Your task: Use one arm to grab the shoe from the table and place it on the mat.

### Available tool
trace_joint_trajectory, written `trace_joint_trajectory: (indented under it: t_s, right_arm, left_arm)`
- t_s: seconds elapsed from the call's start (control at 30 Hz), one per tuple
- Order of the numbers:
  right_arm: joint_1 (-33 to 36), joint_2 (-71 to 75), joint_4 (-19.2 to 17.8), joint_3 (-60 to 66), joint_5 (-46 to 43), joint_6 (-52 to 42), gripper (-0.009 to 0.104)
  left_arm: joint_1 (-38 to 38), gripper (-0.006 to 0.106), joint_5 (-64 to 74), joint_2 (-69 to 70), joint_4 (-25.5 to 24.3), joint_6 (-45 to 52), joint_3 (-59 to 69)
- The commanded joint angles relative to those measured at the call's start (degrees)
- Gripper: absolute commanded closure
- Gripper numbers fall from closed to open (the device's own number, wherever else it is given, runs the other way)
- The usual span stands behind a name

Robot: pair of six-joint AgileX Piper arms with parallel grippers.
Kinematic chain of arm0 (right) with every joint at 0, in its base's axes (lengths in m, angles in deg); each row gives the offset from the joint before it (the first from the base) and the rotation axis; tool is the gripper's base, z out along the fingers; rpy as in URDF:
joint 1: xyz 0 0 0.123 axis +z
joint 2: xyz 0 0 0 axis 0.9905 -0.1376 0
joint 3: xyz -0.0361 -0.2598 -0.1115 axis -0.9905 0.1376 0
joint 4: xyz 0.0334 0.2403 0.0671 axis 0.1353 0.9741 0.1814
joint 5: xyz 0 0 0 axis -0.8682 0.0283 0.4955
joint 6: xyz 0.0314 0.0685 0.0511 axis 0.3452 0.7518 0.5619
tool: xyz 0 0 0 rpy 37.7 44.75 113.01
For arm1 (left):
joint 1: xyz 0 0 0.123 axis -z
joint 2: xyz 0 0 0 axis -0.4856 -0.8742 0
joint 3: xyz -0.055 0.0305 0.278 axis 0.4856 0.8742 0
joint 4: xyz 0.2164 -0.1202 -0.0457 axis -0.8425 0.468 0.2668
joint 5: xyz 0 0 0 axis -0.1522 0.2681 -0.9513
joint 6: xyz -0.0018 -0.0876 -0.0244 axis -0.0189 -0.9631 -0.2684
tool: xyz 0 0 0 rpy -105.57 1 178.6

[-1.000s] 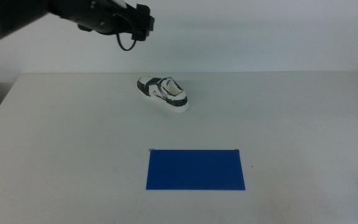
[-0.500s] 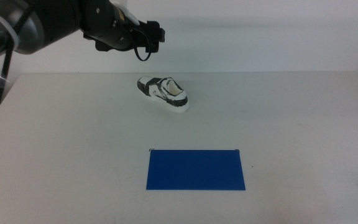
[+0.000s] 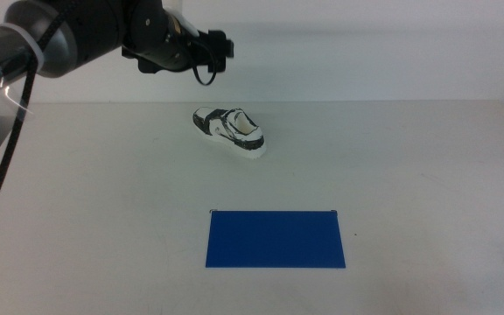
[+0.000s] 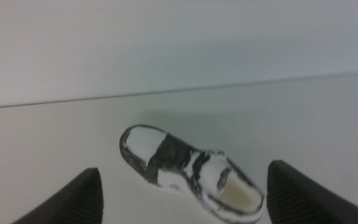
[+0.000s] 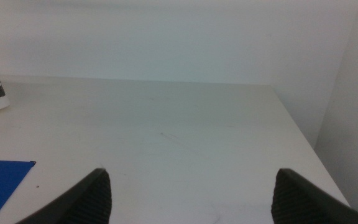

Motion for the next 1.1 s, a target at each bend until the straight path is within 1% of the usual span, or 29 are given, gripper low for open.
trace_joint_trajectory:
  t_s: [0.0, 0.17, 0.27, 0.37, 0.5, 0.63, 0.77, 0.87, 0.93, 1.07]
  right_arm:
    - [0.18, 1.16, -0.49, -0.54, -4.55, -0.72, 0.029]
    - [0.18, 1.16, -0.49, -0.54, -4.55, -0.72, 0.029]
    - [0.18, 1.16, -0.49, -0.54, -4.55, -0.72, 0.029]
    - [0.18, 1.16, -0.49, -0.54, -4.55, -0.72, 0.029]
    - [0.18, 1.16, -0.49, -0.54, -4.55, -0.72, 0.029]
    - [0.18, 1.16, -0.49, -0.54, -4.55, -0.72, 0.029]
    - [0.18, 1.16, -0.49, -0.54, -4.55, -0.72, 0.029]
    - [0.18, 1.16, -0.49, -0.54, -4.55, -0.72, 0.029]
    - [0.18, 1.16, -0.49, -0.54, -4.55, -0.72, 0.029]
    - [0.18, 1.16, -0.49, -0.54, -4.55, -0.72, 0.029]
  left_arm:
    - [0.2, 0.012, -3.48, 3.36, -1.86, -5.31, -3.01]
    - [0.2, 0.012, 1.73, 1.76, -8.93, -15.18, -6.98]
    - [0.26, 0.012, 8.53, -2.05, -9.66, -15.95, -12.82]
    - [0.26, 0.012, 14.09, -5.86, -9.32, -15.85, -19.31]
    - [0.26, 0.012, 20.56, -10.66, -7.41, -16.25, -28.3]
    - [0.26, 0.012, 23.08, -15.27, -6.14, -17.54, -34.73]
    - [0.26, 0.012, 23.27, -17.61, -3.17, -20.42, -36.63]
    - [0.2, 0.012, 22.74, -18.11, -1.06, -26.83, -36.63]
    - [0.2, 0.012, 22.33, -18.51, -1.58, -33.17, -36.63]
    - [0.2, 0.012, 23.99, -18.72, -1.49, -40.47, -36.43]
